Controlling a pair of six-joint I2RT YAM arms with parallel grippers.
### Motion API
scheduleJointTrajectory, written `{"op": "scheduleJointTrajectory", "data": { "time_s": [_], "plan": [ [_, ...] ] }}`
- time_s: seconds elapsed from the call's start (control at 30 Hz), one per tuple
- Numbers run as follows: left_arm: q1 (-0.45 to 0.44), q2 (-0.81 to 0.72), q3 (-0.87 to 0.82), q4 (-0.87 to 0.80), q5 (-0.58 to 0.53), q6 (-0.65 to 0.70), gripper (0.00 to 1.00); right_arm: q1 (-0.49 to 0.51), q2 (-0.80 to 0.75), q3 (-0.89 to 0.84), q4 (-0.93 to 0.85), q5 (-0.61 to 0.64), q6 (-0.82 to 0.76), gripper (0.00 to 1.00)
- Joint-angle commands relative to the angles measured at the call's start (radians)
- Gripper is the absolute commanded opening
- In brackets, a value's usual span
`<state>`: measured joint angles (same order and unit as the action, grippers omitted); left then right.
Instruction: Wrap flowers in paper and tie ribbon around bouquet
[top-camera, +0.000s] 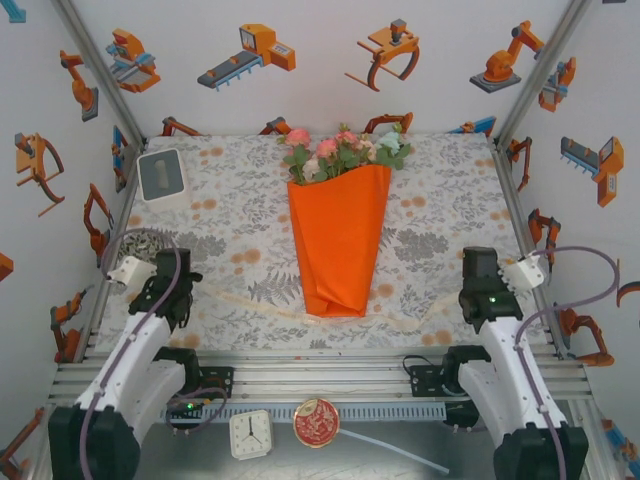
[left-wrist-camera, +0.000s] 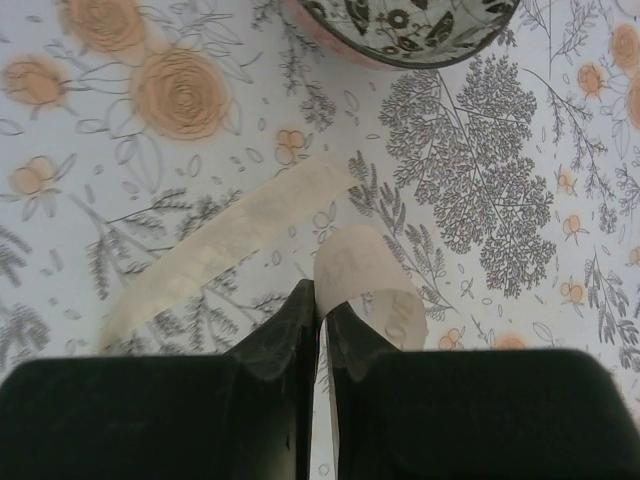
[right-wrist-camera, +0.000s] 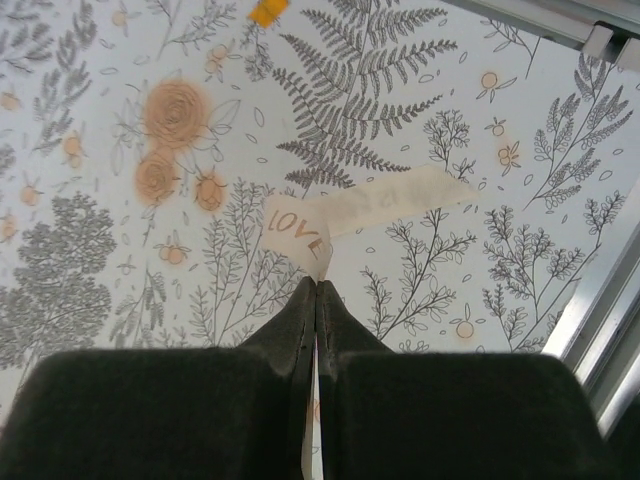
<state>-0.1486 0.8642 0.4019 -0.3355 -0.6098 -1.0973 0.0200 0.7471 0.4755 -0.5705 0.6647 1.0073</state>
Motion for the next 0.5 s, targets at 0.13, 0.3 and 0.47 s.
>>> {"op": "scheduleJointTrajectory", "data": {
  "time_s": [0.13, 0.3, 0.47],
  "plan": [
    [0.017, 0.395, 0.162, 0.299, 0.118, 0.154, 0.25, -0.129, 0.176, -0.002, 0.291, -0.067, -0.065, 0.00],
    [0.018, 0.503, 0.157, 0.438, 0.164, 0.111, 0.45, -0.233, 0.334, 0.109, 0.392, -0.330, -0.263, 0.38],
    [0.020, 0.389, 0.208, 0.336, 0.114, 0.223, 0.69, -0.240, 0.315, 0.172, 0.345, -0.560, -0.286, 0.67]
  ]
}}
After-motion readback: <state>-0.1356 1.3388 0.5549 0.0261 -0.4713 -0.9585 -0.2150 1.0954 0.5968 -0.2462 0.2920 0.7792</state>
